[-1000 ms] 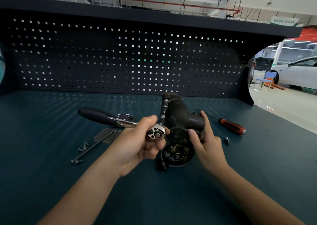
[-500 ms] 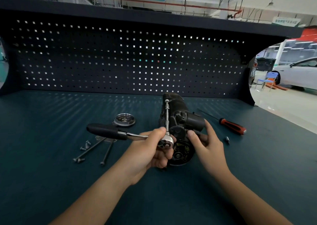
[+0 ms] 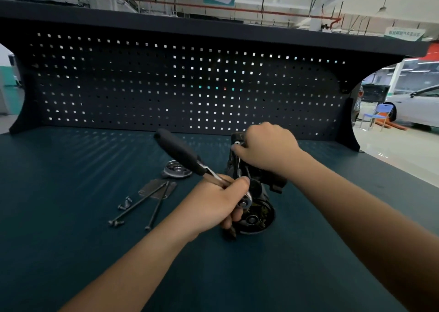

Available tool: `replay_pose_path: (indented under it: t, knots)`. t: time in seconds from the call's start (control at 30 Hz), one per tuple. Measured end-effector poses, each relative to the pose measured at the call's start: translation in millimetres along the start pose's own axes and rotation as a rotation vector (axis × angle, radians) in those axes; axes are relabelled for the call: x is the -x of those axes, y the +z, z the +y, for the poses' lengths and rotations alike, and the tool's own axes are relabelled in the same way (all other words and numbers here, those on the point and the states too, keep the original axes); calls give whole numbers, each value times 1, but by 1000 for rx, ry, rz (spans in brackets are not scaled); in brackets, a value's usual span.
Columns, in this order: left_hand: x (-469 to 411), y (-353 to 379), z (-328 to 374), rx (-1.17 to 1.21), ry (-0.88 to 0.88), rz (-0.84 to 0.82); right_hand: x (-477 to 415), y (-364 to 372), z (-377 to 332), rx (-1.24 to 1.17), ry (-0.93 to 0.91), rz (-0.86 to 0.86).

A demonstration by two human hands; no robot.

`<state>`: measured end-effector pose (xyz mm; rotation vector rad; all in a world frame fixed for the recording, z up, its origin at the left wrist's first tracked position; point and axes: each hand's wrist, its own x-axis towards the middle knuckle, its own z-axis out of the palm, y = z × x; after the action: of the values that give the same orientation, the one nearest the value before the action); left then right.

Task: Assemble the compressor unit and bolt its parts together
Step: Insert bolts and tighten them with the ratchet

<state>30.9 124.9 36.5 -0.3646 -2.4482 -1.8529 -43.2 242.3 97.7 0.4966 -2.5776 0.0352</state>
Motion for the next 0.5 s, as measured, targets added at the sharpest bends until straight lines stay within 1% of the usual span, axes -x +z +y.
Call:
replay_pose_path:
  t: [0.07, 0.13, 0.23, 0.27, 0.33, 0.4, 0.43, 0.5]
  knots:
    - [-1, -2, 2, -95, 32, 15, -15, 1, -6, 138, -12, -107]
    - [-2, -2, 3, -133, 48, 25, -25, 0, -11, 235, 3, -222]
    - [-1, 2, 0, -17, 6, 19, -34, -3, -16, 287, -4, -359]
    - [0, 5, -3, 76, -29, 8, -36, -3, -17, 318, -22, -376]
    - [6, 9, -10, 368, -155, -35, -37, -2, -20, 385, -57, -397]
    - [14, 10, -15, 695, -308, -124, -38, -1, -21, 400, -66, -424]
    - [16, 9, -17, 815, -353, -166, -39, -1, -22, 396, -69, -436]
    - [16, 8, -18, 924, -373, -196, -40, -1, -21, 357, -69, -442]
